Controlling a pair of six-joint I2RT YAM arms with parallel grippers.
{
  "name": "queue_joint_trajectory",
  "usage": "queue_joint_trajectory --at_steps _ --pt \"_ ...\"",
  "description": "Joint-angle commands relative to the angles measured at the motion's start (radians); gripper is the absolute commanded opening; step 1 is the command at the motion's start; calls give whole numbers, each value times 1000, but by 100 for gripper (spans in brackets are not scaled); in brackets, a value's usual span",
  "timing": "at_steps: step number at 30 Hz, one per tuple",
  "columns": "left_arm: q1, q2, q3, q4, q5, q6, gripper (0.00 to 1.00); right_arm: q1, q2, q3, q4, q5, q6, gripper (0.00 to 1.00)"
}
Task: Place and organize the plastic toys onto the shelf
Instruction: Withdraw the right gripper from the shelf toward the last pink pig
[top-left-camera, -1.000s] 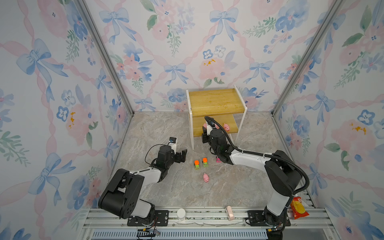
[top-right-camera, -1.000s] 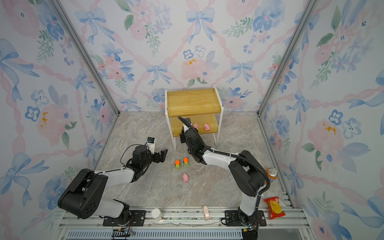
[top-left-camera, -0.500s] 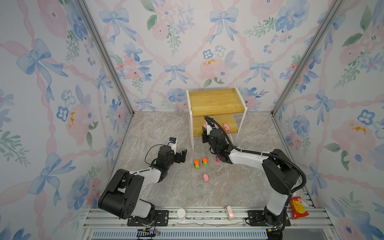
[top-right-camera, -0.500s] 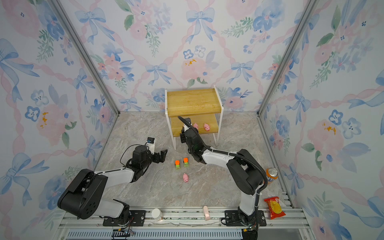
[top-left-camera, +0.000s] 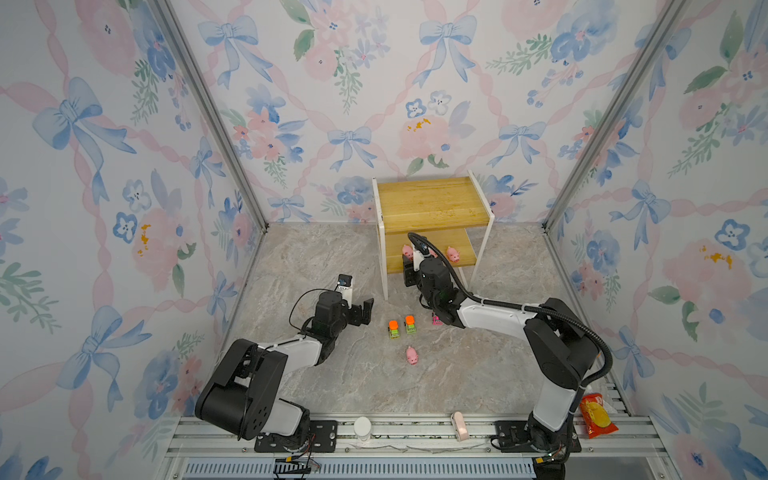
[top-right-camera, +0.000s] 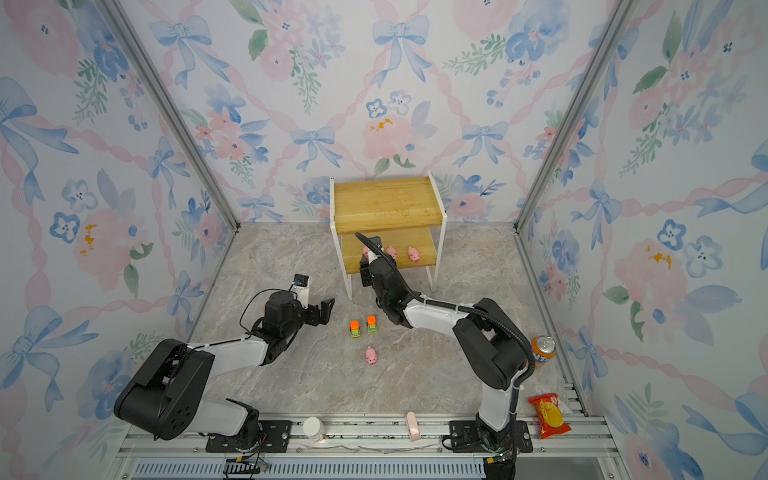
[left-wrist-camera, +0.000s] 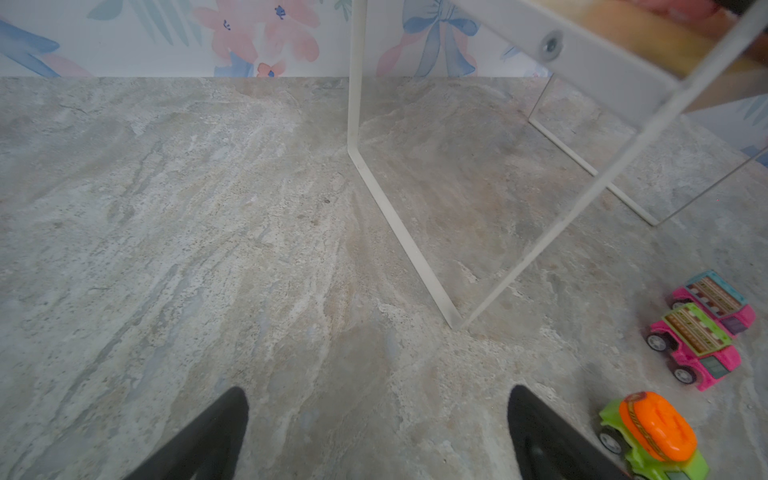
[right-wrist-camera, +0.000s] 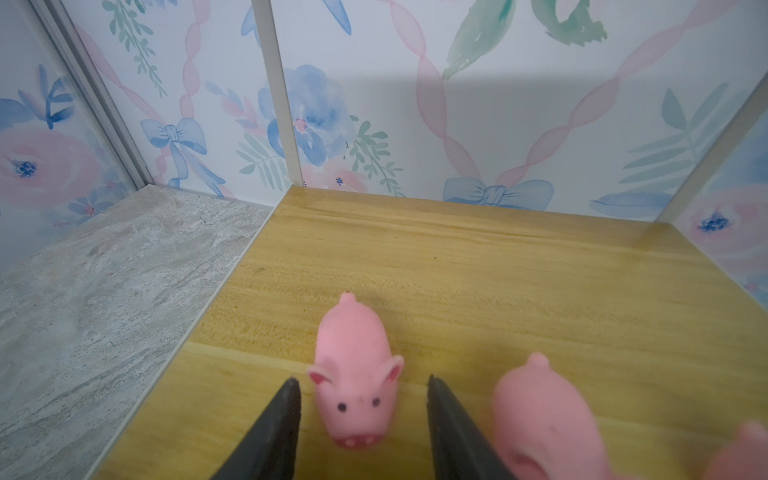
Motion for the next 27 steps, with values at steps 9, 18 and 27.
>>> queue_joint_trajectory --at_steps 9,18,27 --pt "-5 -15 -9 0 -2 19 98 29 -148 -112 -20 61 -35 59" --pt "-5 -22 -11 1 0 17 98 70 -311 -208 -123 -41 -64 61" --pt "-5 -24 -14 0 11 11 98 136 -500 -333 -455 -282 35 63"
